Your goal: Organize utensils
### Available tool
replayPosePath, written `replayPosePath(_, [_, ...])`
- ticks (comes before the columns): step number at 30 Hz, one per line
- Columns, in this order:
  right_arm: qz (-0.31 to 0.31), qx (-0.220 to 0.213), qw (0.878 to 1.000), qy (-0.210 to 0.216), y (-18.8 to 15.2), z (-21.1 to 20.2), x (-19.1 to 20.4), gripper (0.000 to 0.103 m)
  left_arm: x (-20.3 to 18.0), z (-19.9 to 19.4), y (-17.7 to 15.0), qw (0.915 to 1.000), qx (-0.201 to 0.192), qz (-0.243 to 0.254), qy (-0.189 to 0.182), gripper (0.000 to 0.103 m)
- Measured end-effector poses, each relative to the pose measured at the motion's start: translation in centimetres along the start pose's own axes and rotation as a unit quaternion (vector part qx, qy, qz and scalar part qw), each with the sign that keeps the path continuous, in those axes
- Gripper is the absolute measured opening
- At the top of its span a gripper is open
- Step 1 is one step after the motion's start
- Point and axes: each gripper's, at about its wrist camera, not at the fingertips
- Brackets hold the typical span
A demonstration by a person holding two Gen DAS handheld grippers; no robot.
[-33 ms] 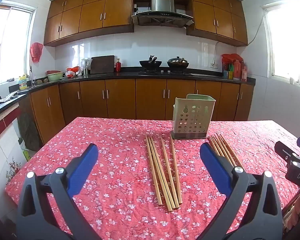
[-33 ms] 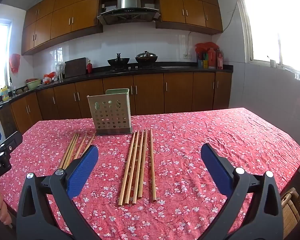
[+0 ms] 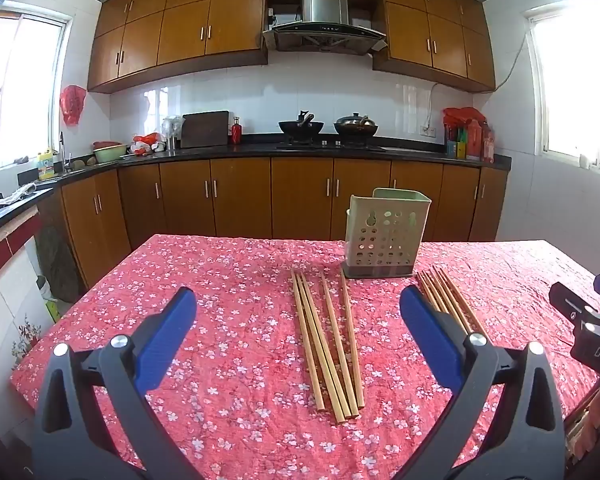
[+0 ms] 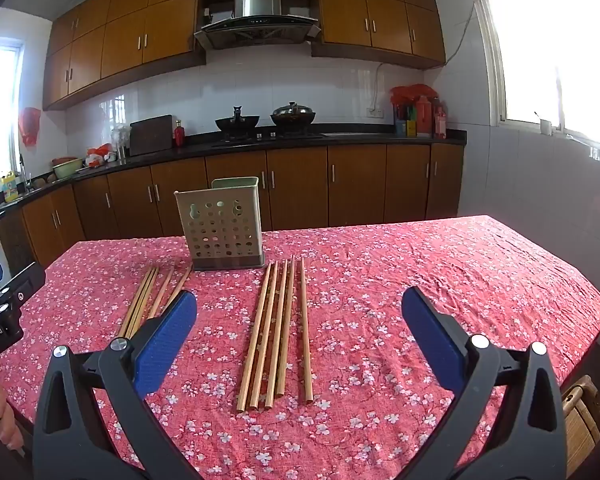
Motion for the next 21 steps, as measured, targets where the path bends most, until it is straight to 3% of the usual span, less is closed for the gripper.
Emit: replayPosePath(21, [0.0,0.0,1.0,0.0,0.0,-0.17,-0.24,0.101,-0.05,-0.02,-0.03,1.0,-0.002,0.004,0.0,0.099])
Point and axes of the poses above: each gripper's, at about its wrist camera, not at the fingertips, and z roughly the way its jaws point, x to its left, y to its top, and after that the axes turned 11 degrees about -z, right-handed
